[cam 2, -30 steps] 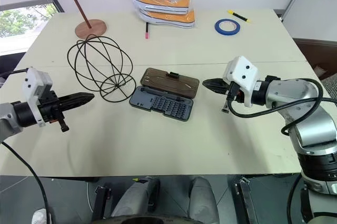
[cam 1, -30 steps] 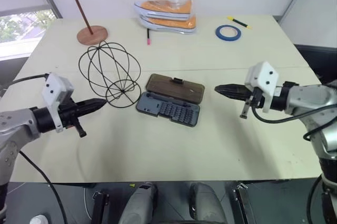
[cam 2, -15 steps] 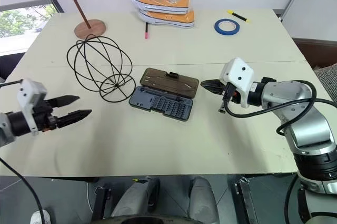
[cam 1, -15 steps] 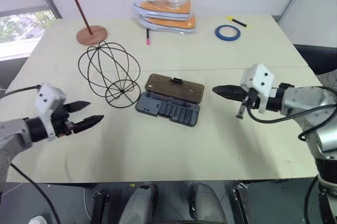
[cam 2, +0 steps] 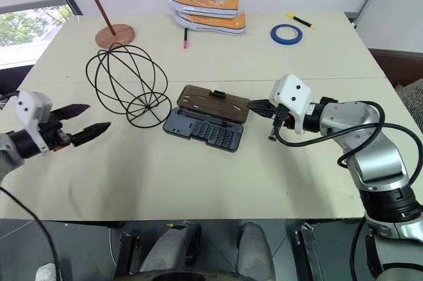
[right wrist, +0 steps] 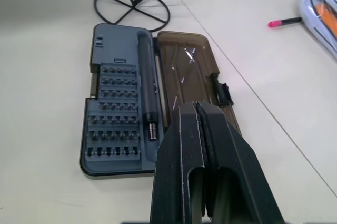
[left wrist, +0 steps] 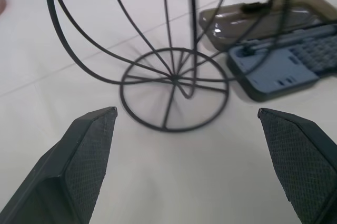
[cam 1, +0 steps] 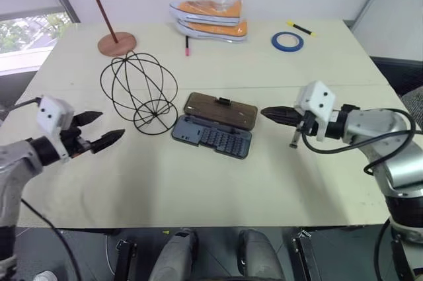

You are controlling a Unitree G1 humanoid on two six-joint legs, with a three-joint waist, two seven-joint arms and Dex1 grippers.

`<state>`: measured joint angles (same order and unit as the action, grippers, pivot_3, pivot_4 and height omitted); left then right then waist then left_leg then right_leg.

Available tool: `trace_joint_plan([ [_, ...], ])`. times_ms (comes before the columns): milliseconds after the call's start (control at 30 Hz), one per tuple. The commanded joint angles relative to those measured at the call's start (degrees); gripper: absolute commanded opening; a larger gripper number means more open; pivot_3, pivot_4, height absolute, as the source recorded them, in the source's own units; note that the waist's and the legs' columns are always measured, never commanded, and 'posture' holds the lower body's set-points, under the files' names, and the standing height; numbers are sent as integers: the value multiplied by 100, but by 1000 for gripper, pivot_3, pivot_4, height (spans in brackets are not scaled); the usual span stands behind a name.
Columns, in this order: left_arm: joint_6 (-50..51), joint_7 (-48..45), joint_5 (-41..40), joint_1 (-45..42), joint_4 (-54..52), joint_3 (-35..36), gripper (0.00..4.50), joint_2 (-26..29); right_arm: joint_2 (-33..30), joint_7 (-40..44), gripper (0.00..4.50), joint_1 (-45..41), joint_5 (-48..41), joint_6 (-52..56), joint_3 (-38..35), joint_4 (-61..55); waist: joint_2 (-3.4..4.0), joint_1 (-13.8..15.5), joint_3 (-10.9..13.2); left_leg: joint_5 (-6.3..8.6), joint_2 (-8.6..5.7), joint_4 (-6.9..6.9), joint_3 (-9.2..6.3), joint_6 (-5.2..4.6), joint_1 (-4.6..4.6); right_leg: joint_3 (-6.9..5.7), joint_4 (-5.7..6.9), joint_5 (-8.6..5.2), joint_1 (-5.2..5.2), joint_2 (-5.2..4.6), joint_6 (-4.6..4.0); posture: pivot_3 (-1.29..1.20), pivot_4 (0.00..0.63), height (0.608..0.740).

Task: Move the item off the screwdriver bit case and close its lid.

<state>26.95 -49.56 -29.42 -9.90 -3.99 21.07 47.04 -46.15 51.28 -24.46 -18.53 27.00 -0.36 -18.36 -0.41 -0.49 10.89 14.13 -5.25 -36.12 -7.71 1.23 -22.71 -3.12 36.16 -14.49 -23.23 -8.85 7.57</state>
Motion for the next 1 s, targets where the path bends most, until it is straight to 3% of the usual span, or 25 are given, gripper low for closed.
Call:
trace_joint_plan([
  [33, -340, 118, 198, -352, 206, -109, 4479, -85, 33, -97, 0, -6, 49, -141, -94, -186, 0, -1, 0, -1, 0, 0, 0, 2, 0, 0, 1, 0, 0, 0, 0, 0, 150, 740],
  [333, -800, 157, 547, -855, 762, -554, 4479, -460, 56, -248, 0, 65, 69, -106, -104, -302, 0, -29, 0, -3, 1, -2, 0, 4, 3, 1, 3, 2, 0, 3, -2, 0, 150, 740],
  [433, -863, 218, 596, -881, 851, -550, 3785, -479, 70, -300, 0, 94, 88, -104, -104, -313, 0, -21, -1, -3, 1, -2, 0, 4, 2, 1, 4, 3, 0, 3, -3, 0, 150, 740],
  [667, -1068, 653, 656, -1281, 1327, -524, 346, -857, 106, -382, 0, 117, 105, -90, -43, -350, -3, -1, -2, -4, 1, -7, -2, 6, 2, 0, 5, 8, 3, 4, -1, 0, 150, 740],
  [700, -1090, 661, 676, -1298, 1342, -549, 51, -894, 109, -382, 0, 114, 109, -89, -36, -349, -4, -5, -2, -4, 0, -9, -2, 7, 2, 0, 5, 9, 3, 4, 0, 0, 150, 740],
  [1000, -1489, 1359, 952, -1343, 1546, -366, 51, -1010, 154, -379, 0, 88, 134, -75, 8, -335, -5, -22, -4, -7, 1, -9, -1, 10, 7, 1, 6, 20, 5, 10, -8, 0, 150, 740],
])
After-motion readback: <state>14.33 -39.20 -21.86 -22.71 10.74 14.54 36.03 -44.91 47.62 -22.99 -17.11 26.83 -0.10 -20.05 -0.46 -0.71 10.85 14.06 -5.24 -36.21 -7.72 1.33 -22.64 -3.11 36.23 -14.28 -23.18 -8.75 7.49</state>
